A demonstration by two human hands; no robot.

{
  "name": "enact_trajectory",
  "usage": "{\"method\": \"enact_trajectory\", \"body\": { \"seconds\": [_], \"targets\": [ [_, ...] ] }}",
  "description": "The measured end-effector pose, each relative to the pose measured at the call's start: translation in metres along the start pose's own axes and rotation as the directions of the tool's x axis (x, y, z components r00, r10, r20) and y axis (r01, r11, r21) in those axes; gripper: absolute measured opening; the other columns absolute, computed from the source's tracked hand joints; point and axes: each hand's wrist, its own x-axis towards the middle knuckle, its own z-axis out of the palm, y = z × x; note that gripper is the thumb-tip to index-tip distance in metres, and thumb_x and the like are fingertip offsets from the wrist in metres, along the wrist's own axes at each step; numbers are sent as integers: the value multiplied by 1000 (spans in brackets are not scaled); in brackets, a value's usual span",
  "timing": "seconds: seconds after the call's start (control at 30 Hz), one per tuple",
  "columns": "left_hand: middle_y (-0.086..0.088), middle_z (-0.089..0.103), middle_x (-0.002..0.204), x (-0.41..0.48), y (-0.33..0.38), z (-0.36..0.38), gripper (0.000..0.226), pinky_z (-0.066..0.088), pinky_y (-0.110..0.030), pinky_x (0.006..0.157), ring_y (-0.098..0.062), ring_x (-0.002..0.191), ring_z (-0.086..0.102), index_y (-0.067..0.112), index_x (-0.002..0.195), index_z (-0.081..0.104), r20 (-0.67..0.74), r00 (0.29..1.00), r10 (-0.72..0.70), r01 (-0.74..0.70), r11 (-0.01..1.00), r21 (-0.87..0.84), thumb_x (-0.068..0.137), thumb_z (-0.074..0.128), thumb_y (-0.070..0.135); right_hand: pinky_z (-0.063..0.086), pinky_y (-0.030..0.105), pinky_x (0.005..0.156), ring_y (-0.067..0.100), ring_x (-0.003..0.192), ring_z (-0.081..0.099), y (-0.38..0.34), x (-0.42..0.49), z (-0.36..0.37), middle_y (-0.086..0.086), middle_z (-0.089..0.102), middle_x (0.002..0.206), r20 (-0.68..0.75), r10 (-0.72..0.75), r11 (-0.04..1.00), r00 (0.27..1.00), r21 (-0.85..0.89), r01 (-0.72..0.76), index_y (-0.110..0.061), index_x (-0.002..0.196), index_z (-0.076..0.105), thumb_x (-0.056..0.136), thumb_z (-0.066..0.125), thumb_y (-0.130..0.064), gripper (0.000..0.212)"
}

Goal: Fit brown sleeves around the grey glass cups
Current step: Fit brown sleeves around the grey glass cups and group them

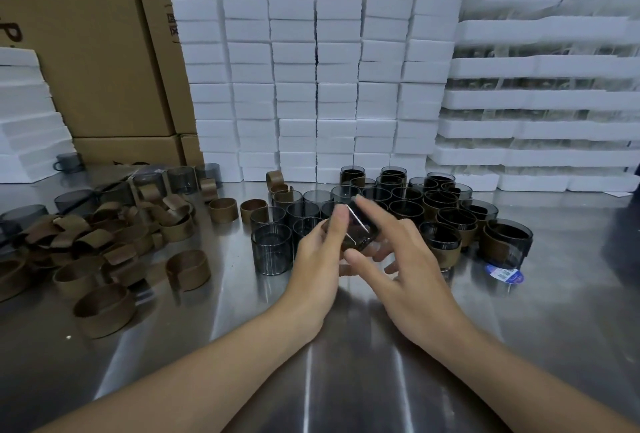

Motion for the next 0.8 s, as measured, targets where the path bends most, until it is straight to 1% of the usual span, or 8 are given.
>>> {"method": "enact_trajectory", "body": {
  "seconds": [0.1,0.17,0.23,0.33,0.43,0.53,0.63,0.8],
  "targets": [
    [-14,83,103,5,-4,-6,72,62,-25,76,-26,98,81,14,104,82,39,999,-20,21,1000,-6,105,39,71,52,24,73,-11,107,58,-4,-1,-1,-31,43,109,34,-59,992,998,-109,62,-77,153,27,100,50,-70,59],
    [-13,83,100,8,-7,-6,74,62,-26,75,-22,90,80,17,99,84,55,998,-6,6,1000,11,101,38,76,56,29,72,-2,99,60,-4,0,-1,-27,45,105,23,-36,993,999,-114,38,-77,154,24,97,48,-75,62],
    [-13,83,98,9,-10,-6,76,61,-26,74,-18,86,78,17,101,84,55,998,9,-10,1000,24,99,39,78,56,31,77,8,93,60,-5,0,1,-22,49,102,17,24,999,1000,-30,-24,-76,154,25,92,53,-77,69],
    [-6,82,93,9,-13,-7,73,59,-22,72,-12,82,77,22,104,84,55,998,22,-24,999,43,99,36,77,48,20,80,7,89,58,-5,1,4,-24,51,98,21,112,983,993,143,-114,-65,158,35,81,62,-79,82],
    [-5,81,91,10,-14,-7,79,58,-25,74,-13,83,76,17,110,82,47,999,27,-30,997,65,98,33,78,44,10,81,1,89,57,-6,0,6,-29,50,94,28,144,967,989,209,-146,-58,160,40,79,64,-78,86],
    [-12,82,94,10,-15,-7,88,57,-35,80,-19,86,76,10,113,79,45,999,24,-28,997,76,95,31,81,41,8,81,0,95,58,-10,-3,5,-34,54,97,9,128,980,992,155,-128,-61,160,36,82,62,-78,84],
    [-14,83,97,10,-16,-7,88,56,-41,86,-25,88,77,10,111,81,24,1000,18,-20,995,93,96,29,80,40,15,79,-3,99,59,-13,-5,1,-38,55,103,-3,112,993,994,47,-112,-66,160,27,85,55,-84,83],
    [-11,84,104,11,-16,-7,81,55,-57,104,-38,105,78,19,109,84,8,1000,-11,10,995,99,98,32,81,47,24,74,-4,96,59,-18,-6,-5,-27,55,108,-20,61,988,998,-141,-63,-76,157,14,91,45,-85,74]
  ]
}}
